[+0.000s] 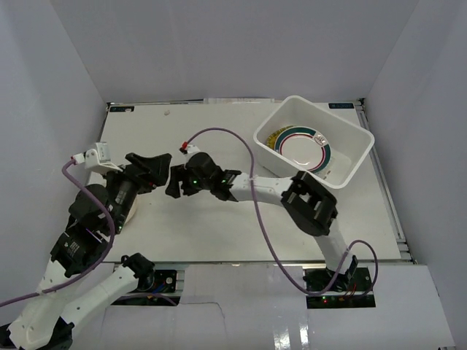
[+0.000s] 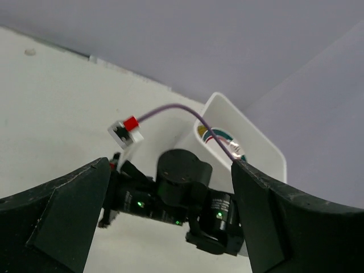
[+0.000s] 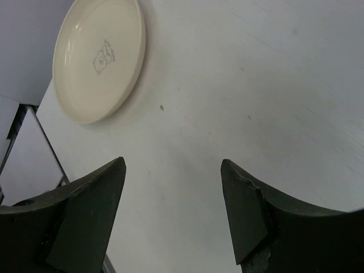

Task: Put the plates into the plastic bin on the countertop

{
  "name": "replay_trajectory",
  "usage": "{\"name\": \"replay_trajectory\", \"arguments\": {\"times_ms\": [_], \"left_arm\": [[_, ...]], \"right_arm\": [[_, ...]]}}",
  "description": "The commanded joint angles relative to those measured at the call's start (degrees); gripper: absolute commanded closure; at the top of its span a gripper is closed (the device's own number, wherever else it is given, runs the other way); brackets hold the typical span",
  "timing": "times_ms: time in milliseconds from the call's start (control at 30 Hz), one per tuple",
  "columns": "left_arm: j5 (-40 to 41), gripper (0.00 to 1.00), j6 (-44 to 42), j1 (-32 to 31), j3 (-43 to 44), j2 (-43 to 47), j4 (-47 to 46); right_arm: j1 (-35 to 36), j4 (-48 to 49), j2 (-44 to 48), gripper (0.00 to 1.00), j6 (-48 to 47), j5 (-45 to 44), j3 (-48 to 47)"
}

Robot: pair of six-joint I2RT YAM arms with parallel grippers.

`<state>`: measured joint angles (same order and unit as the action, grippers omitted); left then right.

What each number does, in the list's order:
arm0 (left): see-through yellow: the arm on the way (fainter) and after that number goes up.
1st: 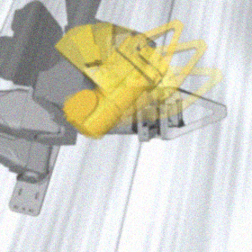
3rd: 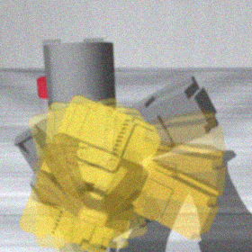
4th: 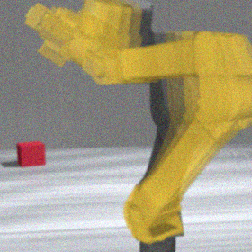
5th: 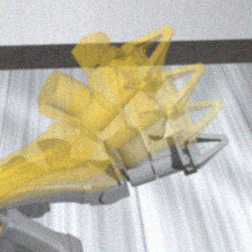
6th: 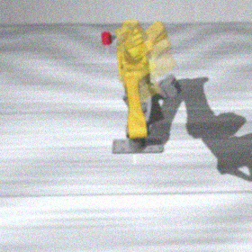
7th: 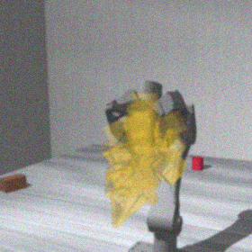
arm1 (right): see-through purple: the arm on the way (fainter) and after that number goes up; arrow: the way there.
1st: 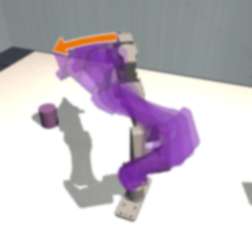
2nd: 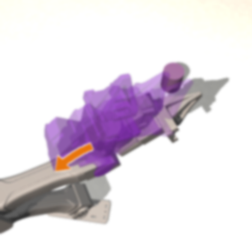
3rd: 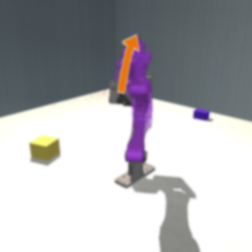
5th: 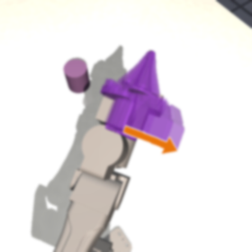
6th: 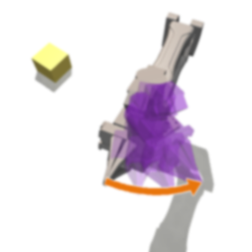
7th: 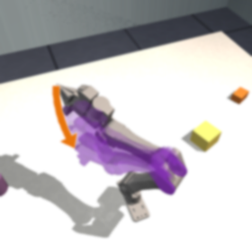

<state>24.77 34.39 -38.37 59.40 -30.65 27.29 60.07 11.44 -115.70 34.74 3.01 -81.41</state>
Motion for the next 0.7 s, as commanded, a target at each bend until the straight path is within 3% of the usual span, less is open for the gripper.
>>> {"name": "replay_trajectory", "arguments": {"times_ms": [0,200,367,667], "left_arm": [[2.47,0.02,1.82,-0.04,-1.21,-1.87,11.53],[-0.42,0.02,3.75,0.05,-3.85,1.65,13.58],[-4.11,0.02,4.89,-0.04,-3.67,2.79,13.14],[-8.08,0.02,5.60,-0.04,-4.20,5.43,9.80]], "right_arm": [[3.46,-2.54,-10.63,0.26,2.09,-2.11,-15.55],[6.10,-14.05,-29.02,0.22,3.22,-4.59,-41.50],[6.90,-20.47,-37.56,0.21,5.34,-7.82,-53.30],[9.09,-27.33,-42.50,0.43,4.90,-11.26,-56.68]]}}
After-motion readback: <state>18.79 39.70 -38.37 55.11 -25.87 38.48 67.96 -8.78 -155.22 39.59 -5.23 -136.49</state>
